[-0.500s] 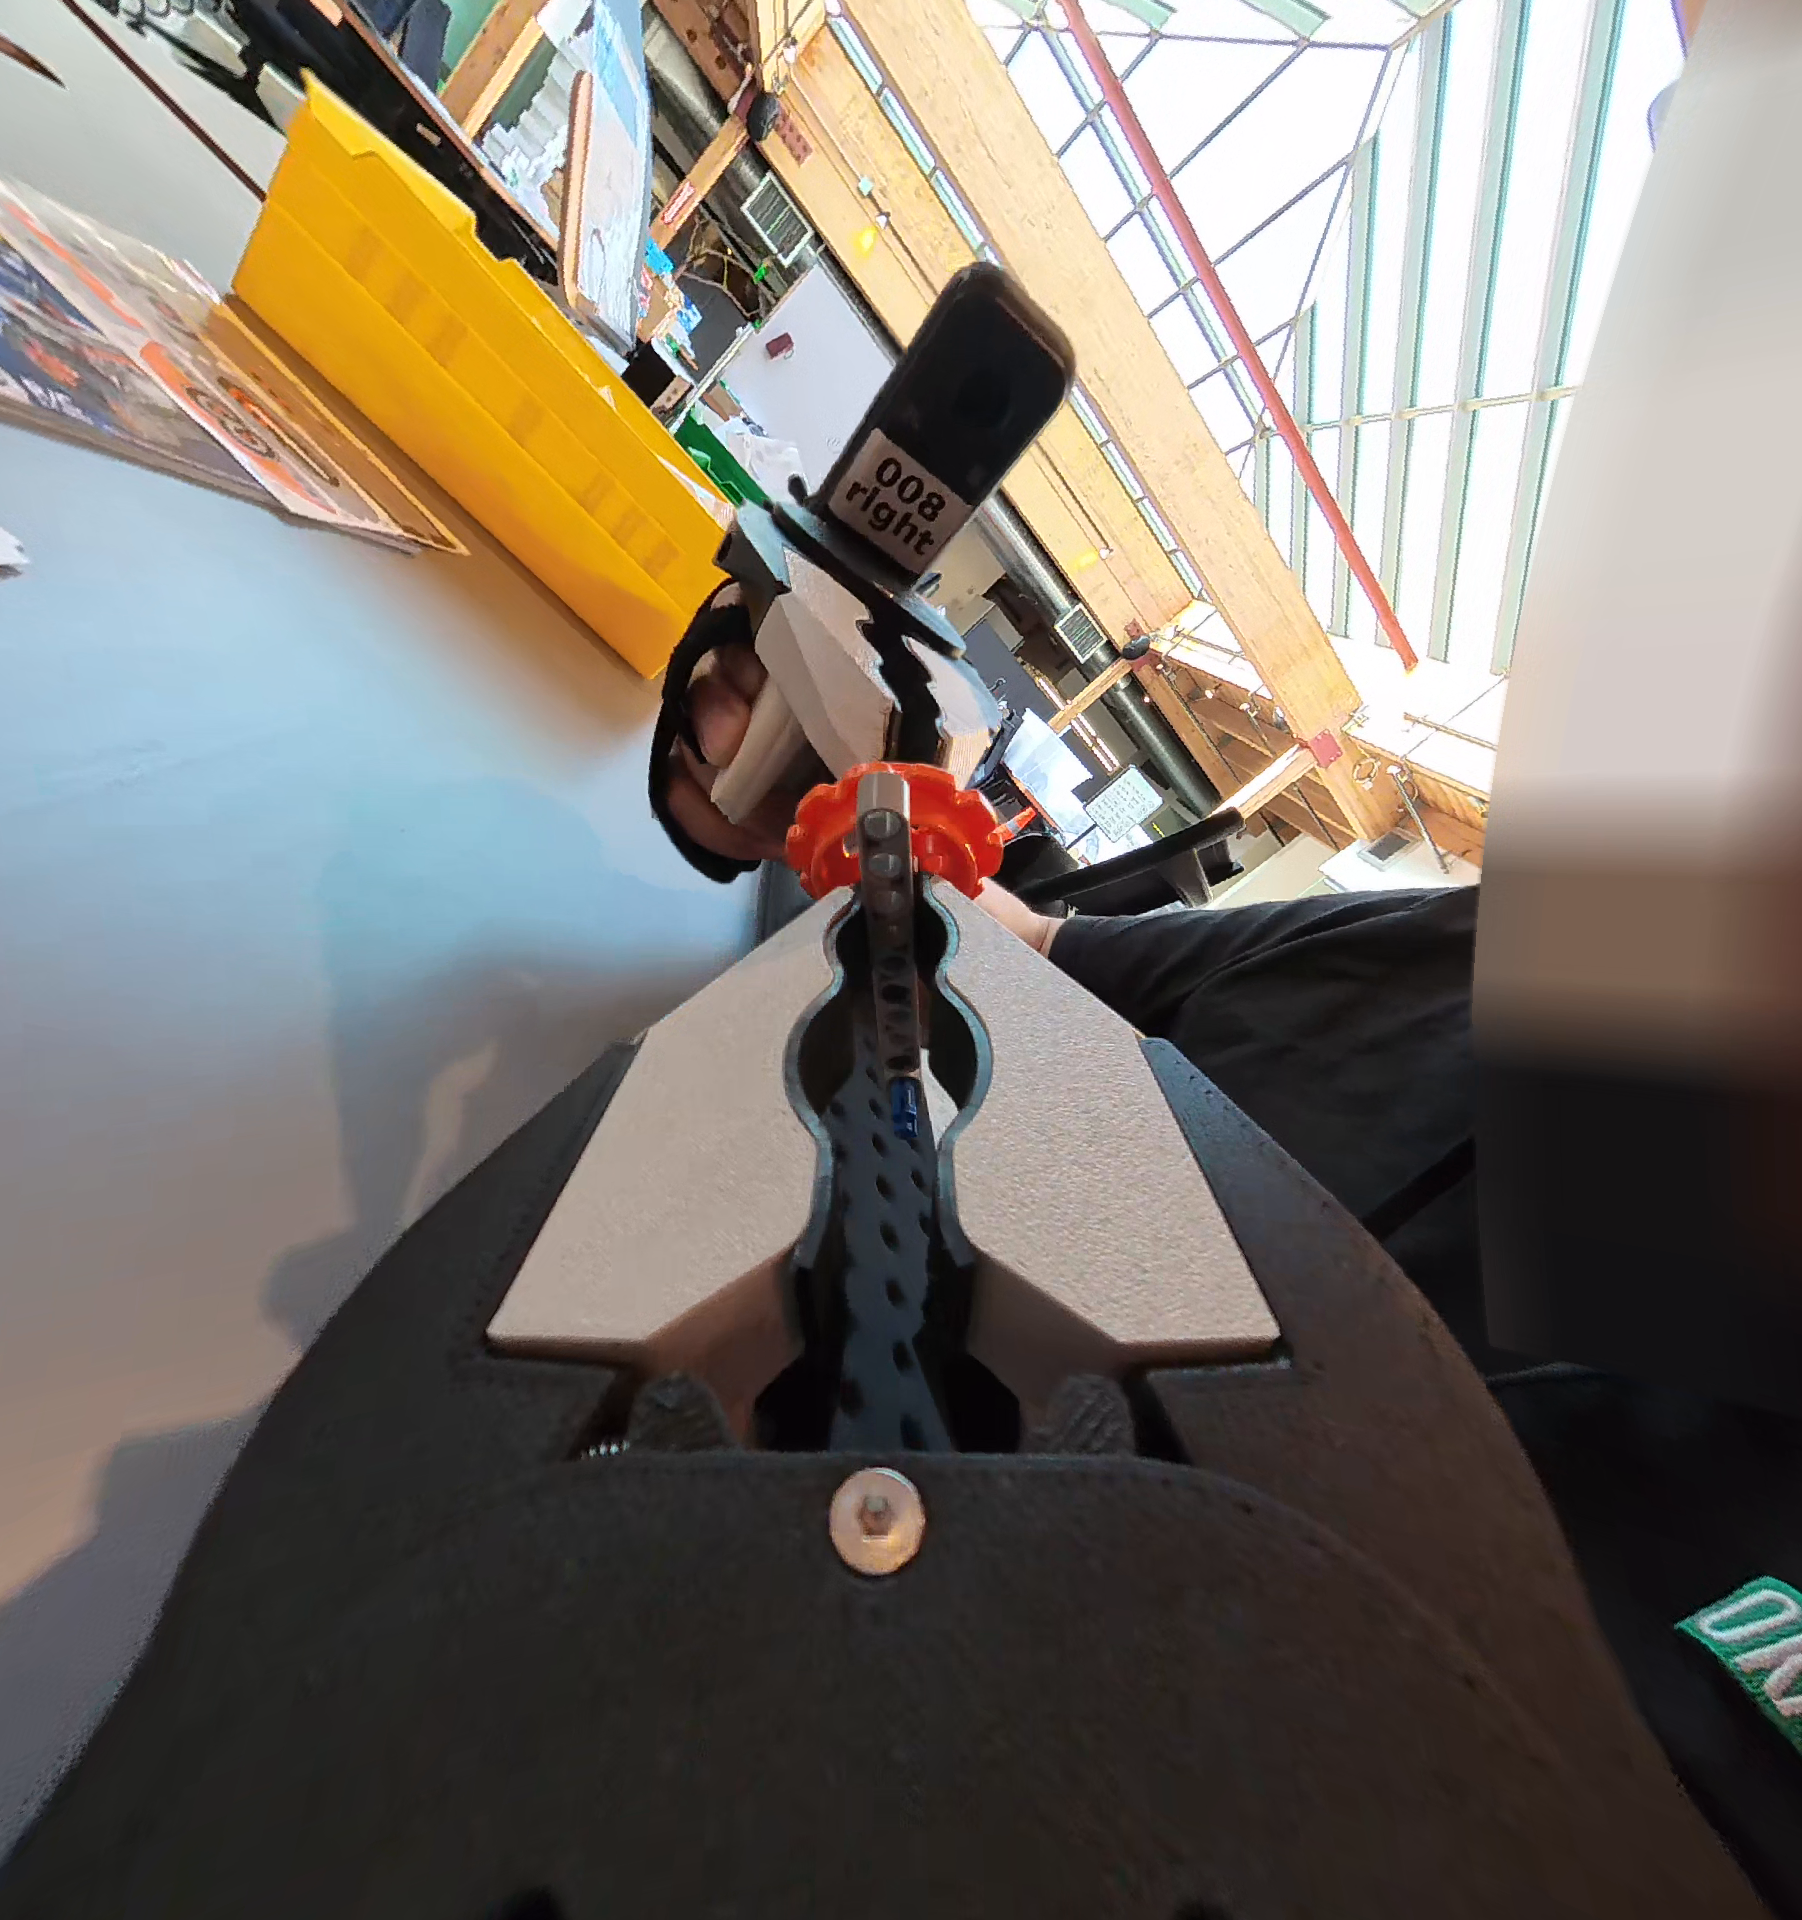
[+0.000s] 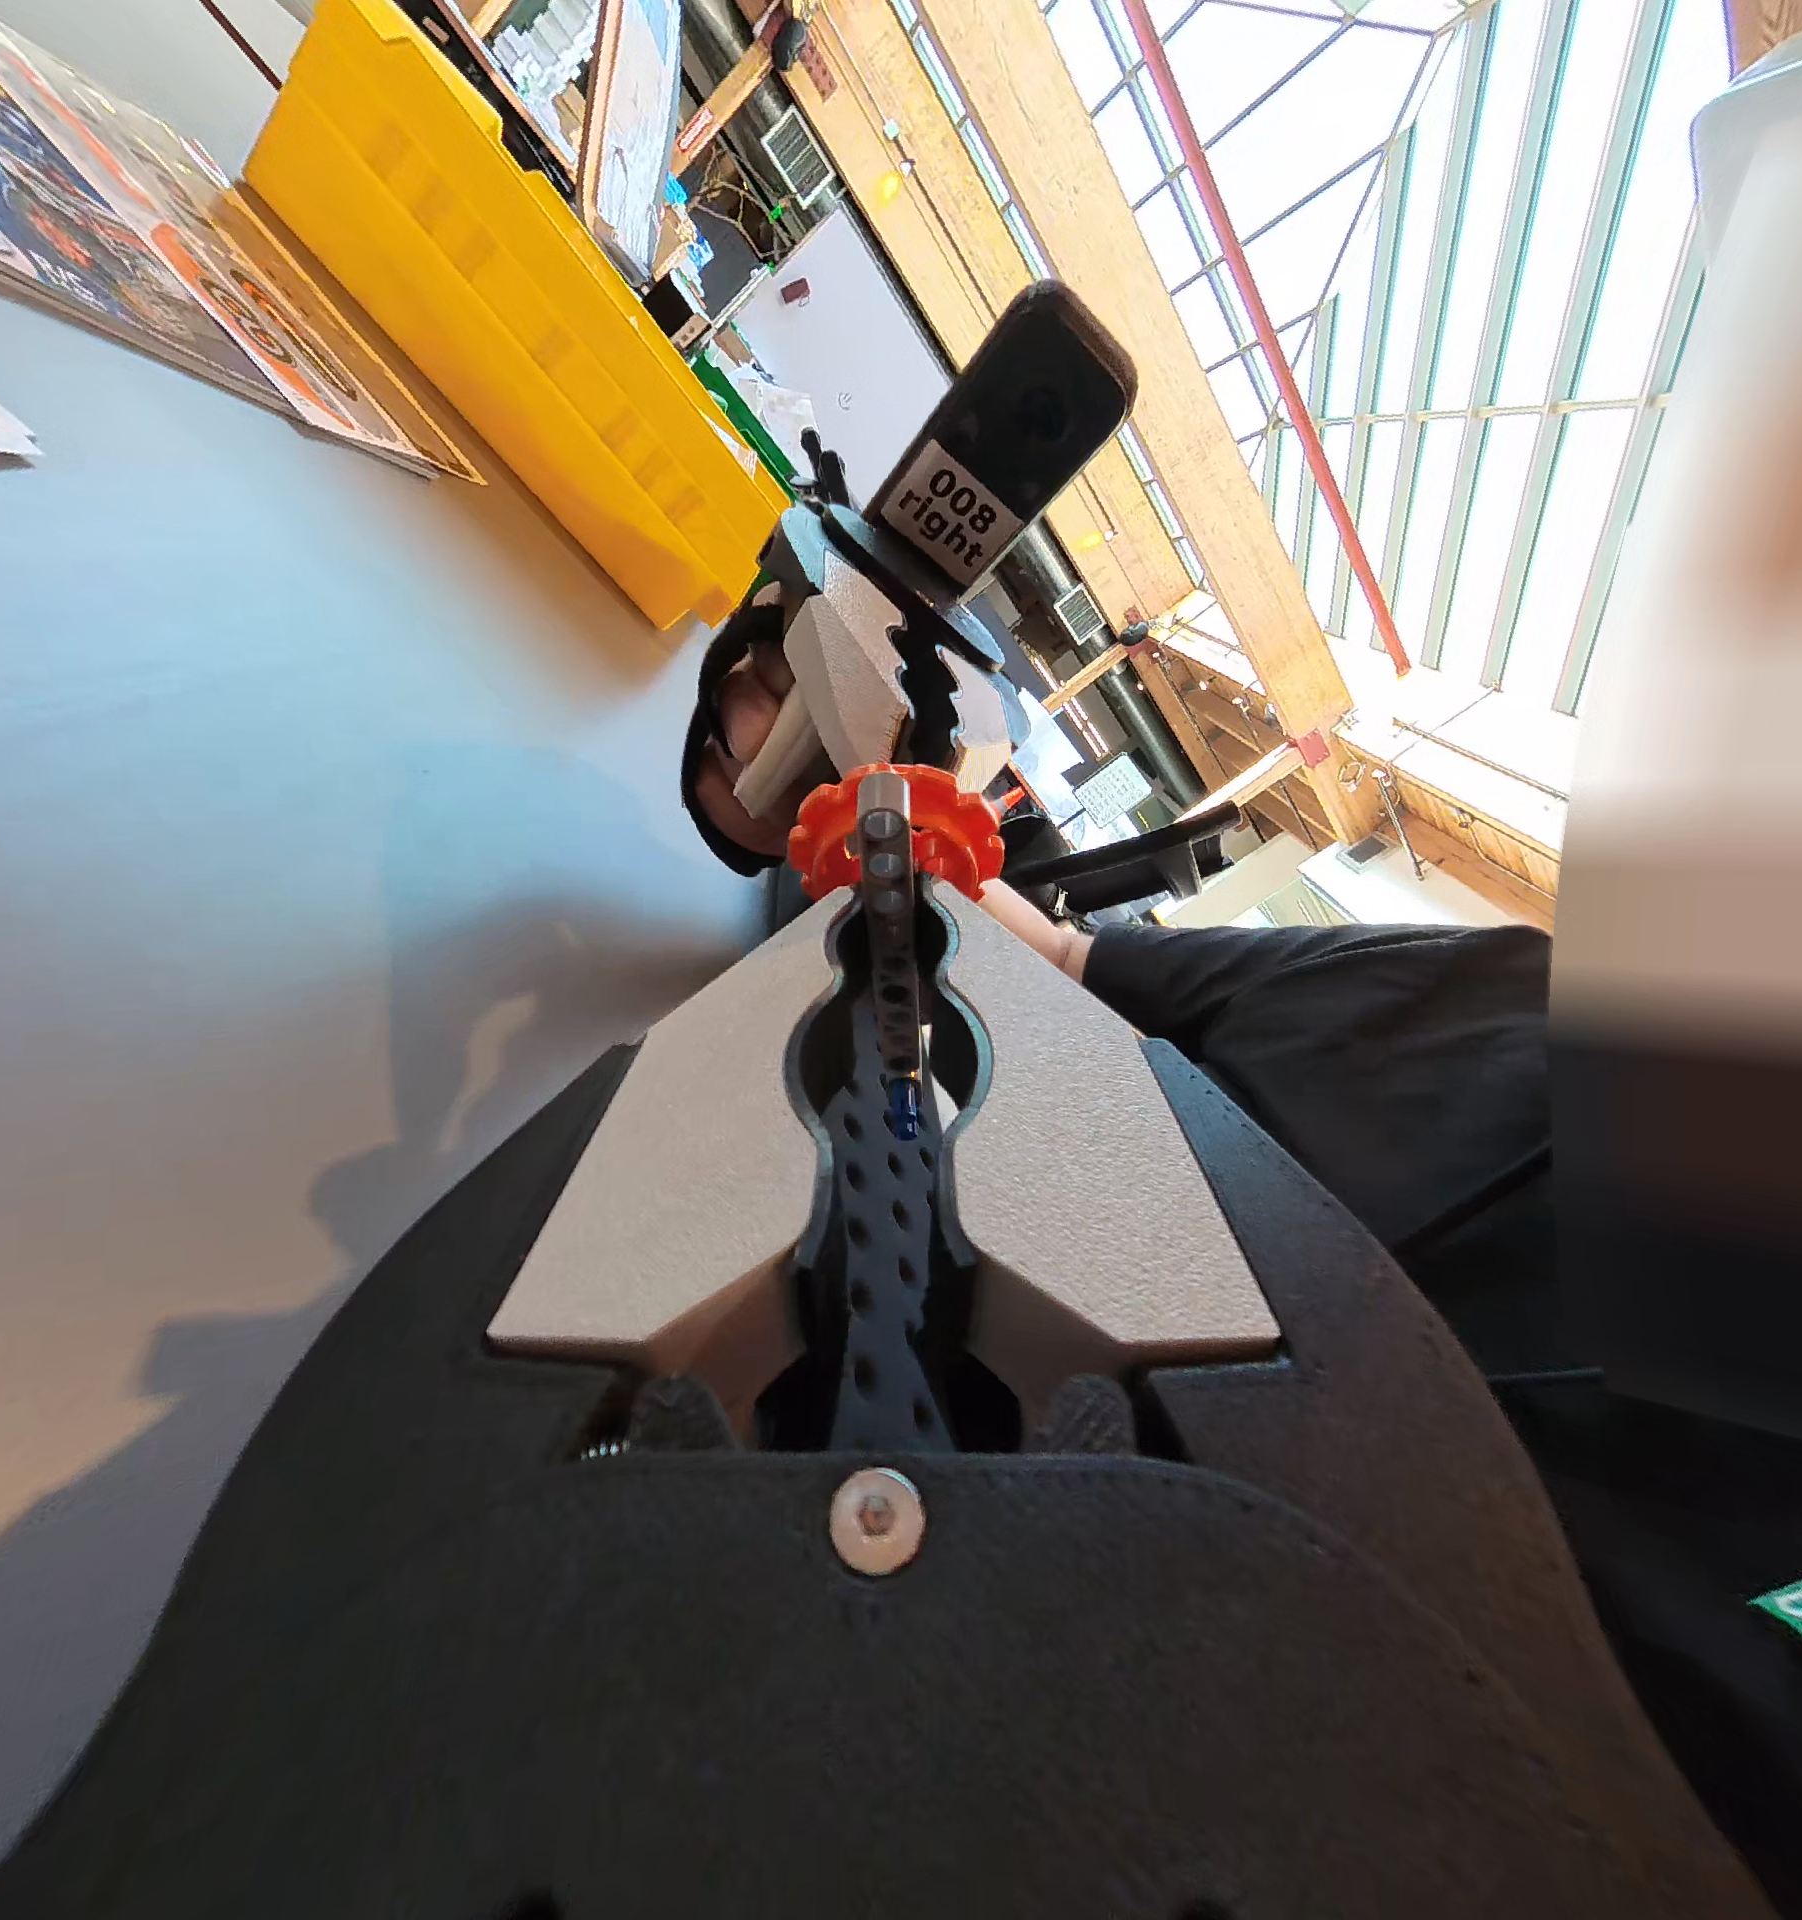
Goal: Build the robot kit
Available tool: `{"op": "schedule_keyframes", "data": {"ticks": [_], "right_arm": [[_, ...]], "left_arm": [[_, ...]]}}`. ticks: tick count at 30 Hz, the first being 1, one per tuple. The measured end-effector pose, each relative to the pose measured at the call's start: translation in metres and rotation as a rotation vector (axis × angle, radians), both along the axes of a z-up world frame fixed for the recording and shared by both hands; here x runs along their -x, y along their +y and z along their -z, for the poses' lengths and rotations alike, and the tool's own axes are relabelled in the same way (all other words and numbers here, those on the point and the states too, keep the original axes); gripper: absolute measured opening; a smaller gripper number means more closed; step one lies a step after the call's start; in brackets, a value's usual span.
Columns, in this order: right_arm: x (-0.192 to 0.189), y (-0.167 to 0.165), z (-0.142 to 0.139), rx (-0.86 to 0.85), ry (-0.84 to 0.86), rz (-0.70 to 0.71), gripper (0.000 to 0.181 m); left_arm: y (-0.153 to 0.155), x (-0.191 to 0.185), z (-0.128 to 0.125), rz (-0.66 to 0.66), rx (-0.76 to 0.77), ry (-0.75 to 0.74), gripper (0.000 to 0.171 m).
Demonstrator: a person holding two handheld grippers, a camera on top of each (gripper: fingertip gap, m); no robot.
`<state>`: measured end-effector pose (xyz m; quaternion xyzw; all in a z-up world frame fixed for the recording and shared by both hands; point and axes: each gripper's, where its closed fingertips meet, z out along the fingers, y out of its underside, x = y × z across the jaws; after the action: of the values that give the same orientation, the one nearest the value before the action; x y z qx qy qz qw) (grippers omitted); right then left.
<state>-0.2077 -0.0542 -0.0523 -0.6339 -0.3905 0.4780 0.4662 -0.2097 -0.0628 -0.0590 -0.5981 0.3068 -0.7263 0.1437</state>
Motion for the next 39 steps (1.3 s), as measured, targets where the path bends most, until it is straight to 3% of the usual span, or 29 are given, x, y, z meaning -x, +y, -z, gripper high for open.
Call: {"op": "schedule_keyframes", "data": {"ticks": [13, 18, 23, 39], "right_arm": [[-0.009, -0.021, 0.003, -0.035, 0.034, 0.133, 0.006], [-0.009, -0.028, -0.001, -0.093, 0.038, 0.178, 0.006], [-0.005, -0.047, -0.013, -0.126, 0.111, 0.137, 0.006], [-0.005, -0.051, 0.016, -0.057, -0.067, 0.008, 0.006]], "left_arm": [[-0.02, -0.008, 0.003, 0.086, -0.088, -0.01, 0.005], [-0.027, -0.008, -0.001, 0.059, -0.144, -0.009, 0.005], [-0.046, -0.004, -0.012, 0.052, -0.151, -0.066, 0.005], [-0.049, -0.008, 0.014, 0.179, -0.042, 0.076, 0.005]]}}
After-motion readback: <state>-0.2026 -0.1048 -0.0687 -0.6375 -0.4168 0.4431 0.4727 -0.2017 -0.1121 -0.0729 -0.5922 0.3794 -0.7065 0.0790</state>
